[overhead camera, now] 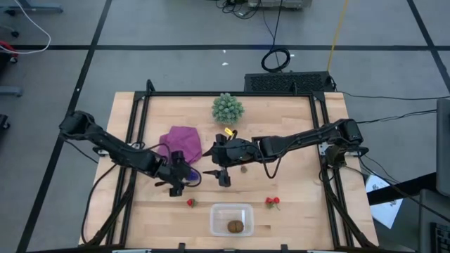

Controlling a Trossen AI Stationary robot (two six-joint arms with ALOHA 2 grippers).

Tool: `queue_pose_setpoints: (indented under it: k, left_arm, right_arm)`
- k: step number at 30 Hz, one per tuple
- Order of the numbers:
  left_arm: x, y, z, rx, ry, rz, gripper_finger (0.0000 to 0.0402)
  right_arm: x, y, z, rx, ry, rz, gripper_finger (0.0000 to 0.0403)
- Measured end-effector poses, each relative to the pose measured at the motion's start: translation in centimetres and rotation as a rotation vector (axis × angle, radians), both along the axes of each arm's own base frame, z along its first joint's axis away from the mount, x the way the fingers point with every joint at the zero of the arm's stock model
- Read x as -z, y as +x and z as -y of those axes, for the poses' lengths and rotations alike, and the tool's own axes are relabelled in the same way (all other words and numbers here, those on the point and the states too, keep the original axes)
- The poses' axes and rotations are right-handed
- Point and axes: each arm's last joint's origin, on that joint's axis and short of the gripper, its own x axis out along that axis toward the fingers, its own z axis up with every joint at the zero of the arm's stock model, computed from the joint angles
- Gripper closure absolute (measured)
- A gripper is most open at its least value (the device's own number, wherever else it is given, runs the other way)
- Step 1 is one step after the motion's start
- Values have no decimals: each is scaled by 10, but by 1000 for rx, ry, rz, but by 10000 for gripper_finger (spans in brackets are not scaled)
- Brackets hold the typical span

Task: Pick and placing Produce into tupperware
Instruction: Put the violet grapes into the transparent container

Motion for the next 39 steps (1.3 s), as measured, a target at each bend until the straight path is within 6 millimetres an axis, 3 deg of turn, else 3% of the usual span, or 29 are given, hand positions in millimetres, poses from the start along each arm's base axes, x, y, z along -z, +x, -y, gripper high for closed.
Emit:
queue_pose_setpoints:
  k: [14,32,39]
  left_arm:
    - [30,19,-13,-12,76,-82,89]
    - [33,21,-17,-42,65,-93,90]
    - [33,21,-17,-42,65,-92,136]
  right_arm:
    - [0,0,0,9,23,-2,112]
    - [-17,5,2,-15,-63,192,112]
    - [-27,0,2,-13,-57,222,112]
